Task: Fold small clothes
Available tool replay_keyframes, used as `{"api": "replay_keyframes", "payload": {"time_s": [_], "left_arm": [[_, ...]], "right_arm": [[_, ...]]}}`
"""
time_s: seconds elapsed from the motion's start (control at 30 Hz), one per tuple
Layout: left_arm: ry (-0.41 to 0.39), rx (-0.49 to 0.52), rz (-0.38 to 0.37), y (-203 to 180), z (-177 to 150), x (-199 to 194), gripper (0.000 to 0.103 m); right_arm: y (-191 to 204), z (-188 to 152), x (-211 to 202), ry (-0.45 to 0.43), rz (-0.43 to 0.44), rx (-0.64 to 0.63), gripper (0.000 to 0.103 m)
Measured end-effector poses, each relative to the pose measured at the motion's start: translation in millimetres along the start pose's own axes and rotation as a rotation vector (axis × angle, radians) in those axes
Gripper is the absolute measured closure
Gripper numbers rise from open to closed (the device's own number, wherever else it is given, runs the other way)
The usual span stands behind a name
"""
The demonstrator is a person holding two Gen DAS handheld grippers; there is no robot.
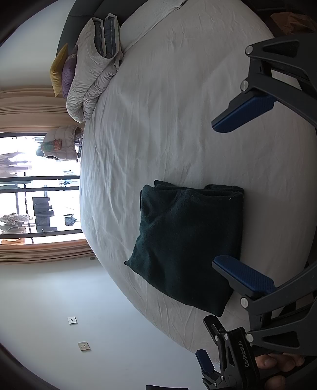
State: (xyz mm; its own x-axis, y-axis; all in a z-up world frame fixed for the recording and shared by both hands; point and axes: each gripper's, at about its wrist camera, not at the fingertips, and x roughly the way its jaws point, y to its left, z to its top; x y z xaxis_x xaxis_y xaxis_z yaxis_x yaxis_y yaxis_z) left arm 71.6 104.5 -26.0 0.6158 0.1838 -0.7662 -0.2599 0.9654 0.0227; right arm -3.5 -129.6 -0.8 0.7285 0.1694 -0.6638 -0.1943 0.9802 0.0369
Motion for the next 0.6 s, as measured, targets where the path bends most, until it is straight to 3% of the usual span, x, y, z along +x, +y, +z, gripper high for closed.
{"api": "replay_keyframes", "payload": {"time_s": [0.6], "left_arm": [[0.007,0.006,0.0,-4.2,-6.3,0.3,0.0]], "right_arm": [[1.2,-3.2,1.6,0.004,0.002,0.0,0.0]]}}
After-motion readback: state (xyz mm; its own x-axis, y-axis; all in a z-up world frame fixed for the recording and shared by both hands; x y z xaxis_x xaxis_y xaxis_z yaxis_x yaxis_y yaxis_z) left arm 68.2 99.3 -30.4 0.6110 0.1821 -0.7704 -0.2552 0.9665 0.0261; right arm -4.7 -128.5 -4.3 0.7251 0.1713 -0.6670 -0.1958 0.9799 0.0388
